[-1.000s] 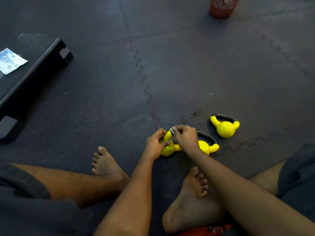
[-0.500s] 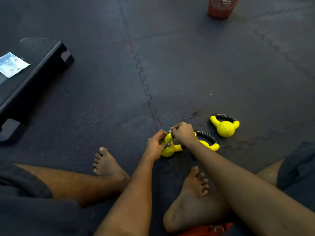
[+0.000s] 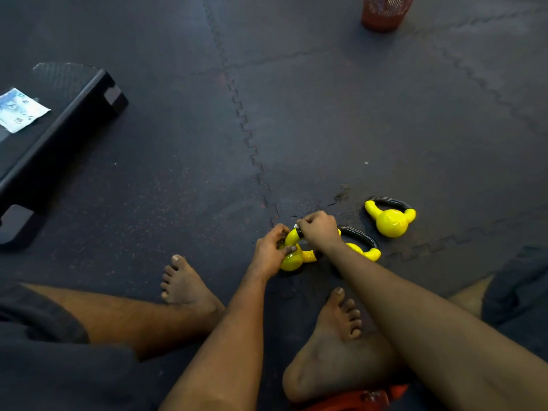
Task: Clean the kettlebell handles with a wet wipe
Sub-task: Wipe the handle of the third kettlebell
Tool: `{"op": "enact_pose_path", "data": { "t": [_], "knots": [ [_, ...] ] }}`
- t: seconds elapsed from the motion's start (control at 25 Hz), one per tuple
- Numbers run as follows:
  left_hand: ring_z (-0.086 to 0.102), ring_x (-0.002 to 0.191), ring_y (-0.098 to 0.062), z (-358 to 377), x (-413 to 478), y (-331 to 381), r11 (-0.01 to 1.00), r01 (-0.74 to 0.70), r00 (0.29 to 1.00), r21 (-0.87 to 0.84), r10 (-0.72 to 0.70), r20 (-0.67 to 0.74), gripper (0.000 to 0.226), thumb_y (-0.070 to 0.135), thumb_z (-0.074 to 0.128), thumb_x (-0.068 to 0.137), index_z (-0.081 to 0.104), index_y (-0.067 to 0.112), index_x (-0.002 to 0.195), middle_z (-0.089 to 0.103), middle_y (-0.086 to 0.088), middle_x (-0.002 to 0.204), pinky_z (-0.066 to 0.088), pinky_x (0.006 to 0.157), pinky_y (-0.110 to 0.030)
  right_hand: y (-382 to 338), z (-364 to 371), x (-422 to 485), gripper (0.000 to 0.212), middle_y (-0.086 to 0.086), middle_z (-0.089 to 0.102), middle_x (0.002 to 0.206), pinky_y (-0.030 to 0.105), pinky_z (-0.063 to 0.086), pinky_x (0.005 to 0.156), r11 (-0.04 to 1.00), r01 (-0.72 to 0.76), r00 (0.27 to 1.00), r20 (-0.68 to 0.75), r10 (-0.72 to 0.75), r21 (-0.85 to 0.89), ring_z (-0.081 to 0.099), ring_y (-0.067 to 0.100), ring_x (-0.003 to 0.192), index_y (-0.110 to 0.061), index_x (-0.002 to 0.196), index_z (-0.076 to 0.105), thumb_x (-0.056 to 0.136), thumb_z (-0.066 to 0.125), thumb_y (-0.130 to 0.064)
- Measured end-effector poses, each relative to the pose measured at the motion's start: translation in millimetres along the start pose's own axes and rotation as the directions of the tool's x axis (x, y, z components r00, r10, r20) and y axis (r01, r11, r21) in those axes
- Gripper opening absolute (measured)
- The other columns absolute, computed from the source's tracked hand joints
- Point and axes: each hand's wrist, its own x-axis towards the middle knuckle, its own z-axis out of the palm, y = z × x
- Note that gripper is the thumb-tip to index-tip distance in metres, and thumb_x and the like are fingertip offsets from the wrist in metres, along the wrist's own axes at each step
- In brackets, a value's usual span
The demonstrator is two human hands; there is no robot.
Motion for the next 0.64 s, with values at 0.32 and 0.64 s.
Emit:
{"op": "enact_pose_path", "data": {
  "t": [0.32,0.64],
  "knots": [
    [0.066,0.099,-0.013,2.6,-0.1,-0.1,1.000,-0.004,1.000,0.008,0.004,-0.031,0.030,0.008,0.074,0.079,0.058,0.024,0.097,0.071,0.001,0.099,0.053,0.090,-0.036,18.6,18.7,-47.4,0.014,-0.004,0.072,0.095,0.020,0.045,0.082,0.887,0.259,0.946,-0.288,-0.151,0.383,0.062,0.008,0.089,-0.012,0.096,0.073,0.093,0.060,-0.017],
    [0.065,0.101,-0.012,3.1,2.2,-3.0,1.000,-0.007,0.999,0.023,0.008,-0.036,0.032,0.005,0.073,0.079,0.057,0.027,0.095,0.070,0.002,0.099,0.052,0.093,-0.036,11.1,13.2,-10.0,0.029,0.017,0.069,0.082,0.032,0.036,0.064,0.985,-0.021,0.993,-0.113,0.041,0.171,0.061,0.033,0.083,-0.010,0.072,0.065,0.094,0.053,-0.024]
  ]
}}
